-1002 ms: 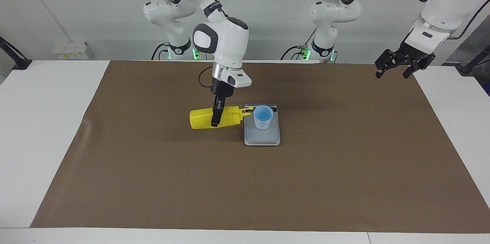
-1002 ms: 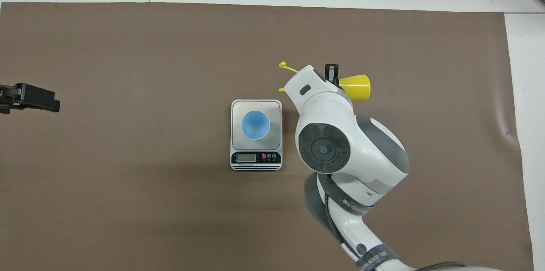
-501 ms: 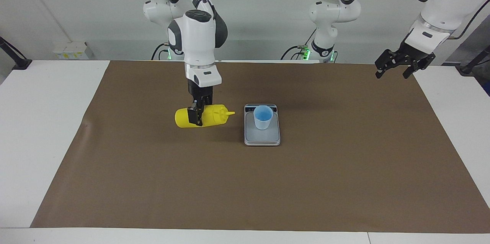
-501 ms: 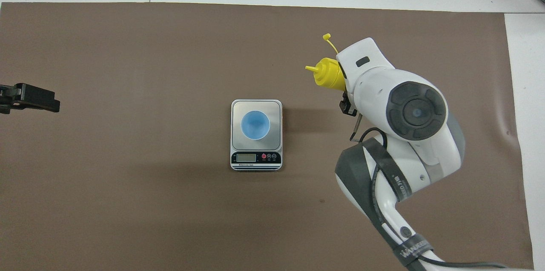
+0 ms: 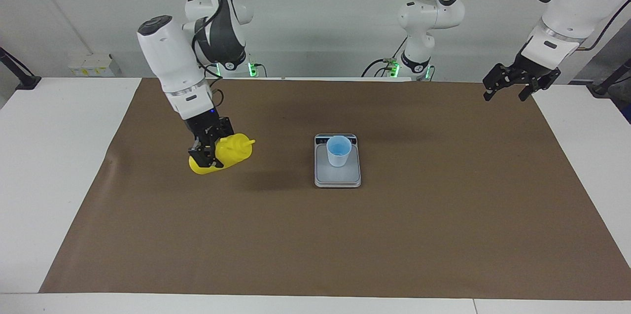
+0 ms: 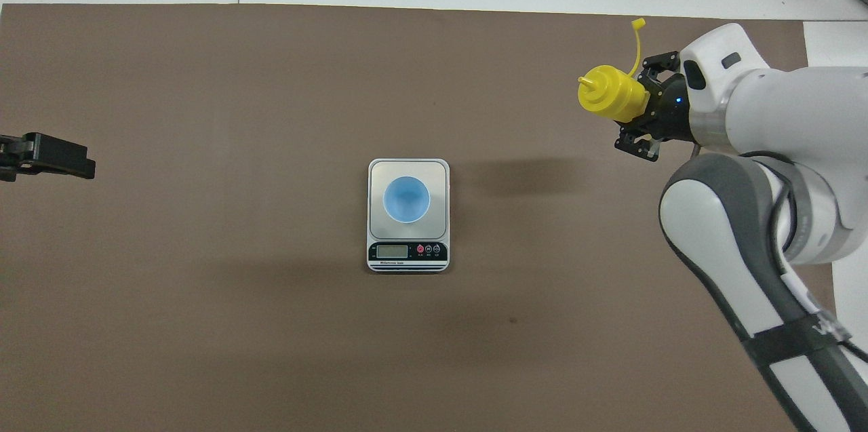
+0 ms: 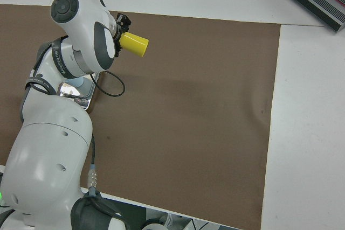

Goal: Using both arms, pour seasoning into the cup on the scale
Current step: 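Turn the bottle upright and carry it back away from the scale, then lower the yellow bottle onto the table with the right gripper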

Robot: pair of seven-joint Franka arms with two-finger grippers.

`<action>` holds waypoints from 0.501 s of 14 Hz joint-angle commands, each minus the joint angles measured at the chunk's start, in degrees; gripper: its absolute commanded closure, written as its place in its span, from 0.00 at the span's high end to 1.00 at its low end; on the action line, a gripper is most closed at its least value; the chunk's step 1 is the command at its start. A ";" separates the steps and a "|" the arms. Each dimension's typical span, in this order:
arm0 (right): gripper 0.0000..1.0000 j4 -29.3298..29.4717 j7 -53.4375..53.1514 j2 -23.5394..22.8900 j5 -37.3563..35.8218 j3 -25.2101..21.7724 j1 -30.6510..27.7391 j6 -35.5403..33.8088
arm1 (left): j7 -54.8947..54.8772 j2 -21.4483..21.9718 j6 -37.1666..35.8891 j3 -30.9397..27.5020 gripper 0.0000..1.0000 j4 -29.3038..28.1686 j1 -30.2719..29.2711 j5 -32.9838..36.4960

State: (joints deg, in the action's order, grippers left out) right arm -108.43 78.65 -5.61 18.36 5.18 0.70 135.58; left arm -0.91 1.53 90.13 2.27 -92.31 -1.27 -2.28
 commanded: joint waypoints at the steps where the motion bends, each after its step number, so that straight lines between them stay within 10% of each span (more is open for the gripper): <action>1: 0.00 -2.40 6.23 1.22 9.64 0.70 -3.59 1.36 | 0.39 1.55 -0.22 0.27 1.00 -1.56 -0.66 -0.54; 7: 0.00 -9.60 29.24 0.08 43.48 0.70 -7.73 4.78 | 0.39 1.55 -0.22 0.27 1.00 -1.56 -0.66 -0.45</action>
State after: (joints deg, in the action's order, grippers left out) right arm -115.46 102.26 -6.19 54.96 5.11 -6.29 137.99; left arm -0.91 1.53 90.13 2.28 -92.31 -1.27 -2.28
